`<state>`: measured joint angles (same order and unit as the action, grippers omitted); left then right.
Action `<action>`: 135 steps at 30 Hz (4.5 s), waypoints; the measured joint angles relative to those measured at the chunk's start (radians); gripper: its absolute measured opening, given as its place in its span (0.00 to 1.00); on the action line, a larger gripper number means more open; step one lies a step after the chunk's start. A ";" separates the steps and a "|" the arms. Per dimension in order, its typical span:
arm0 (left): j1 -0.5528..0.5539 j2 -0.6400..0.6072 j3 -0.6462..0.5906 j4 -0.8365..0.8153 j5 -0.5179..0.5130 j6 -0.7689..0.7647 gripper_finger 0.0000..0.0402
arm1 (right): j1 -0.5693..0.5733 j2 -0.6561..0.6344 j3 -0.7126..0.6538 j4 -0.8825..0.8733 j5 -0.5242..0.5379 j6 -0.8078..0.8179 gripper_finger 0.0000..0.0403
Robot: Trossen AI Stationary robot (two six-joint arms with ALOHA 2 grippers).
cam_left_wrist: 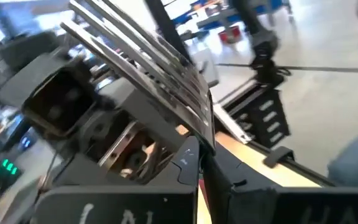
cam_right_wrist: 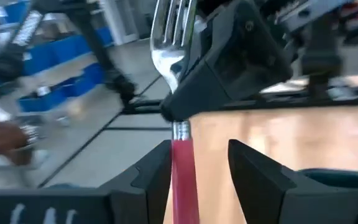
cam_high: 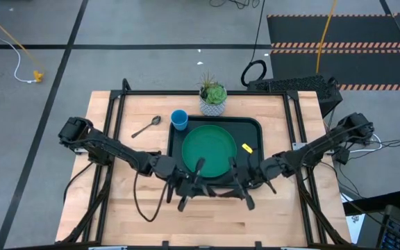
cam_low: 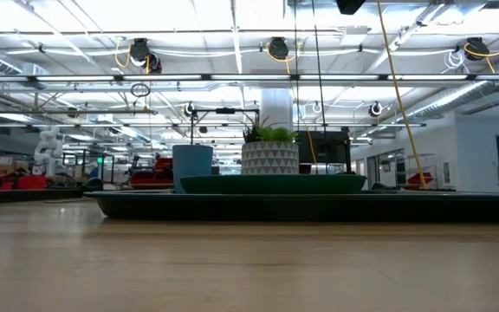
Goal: Pick and place plate/cup/fork/spoon on tray
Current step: Put the pink fork to the right side of the green plate on the black serving tray
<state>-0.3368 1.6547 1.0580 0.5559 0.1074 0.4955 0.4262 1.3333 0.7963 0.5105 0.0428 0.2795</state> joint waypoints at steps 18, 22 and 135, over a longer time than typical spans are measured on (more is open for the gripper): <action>0.072 0.000 0.000 -0.026 0.384 0.386 0.02 | -0.111 0.238 0.000 0.364 -0.392 0.142 0.40; 0.099 0.000 0.000 -0.059 0.422 0.391 0.02 | -0.134 0.285 0.000 0.470 -0.452 0.182 0.37; -0.114 -0.225 0.000 -0.896 -0.476 -0.795 0.69 | 0.021 0.067 -0.123 -1.049 0.790 1.393 0.09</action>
<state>-0.4504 1.4300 1.0576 -0.3397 -0.3689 -0.3000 0.4469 1.4000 0.6731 -0.5389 0.8328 1.6728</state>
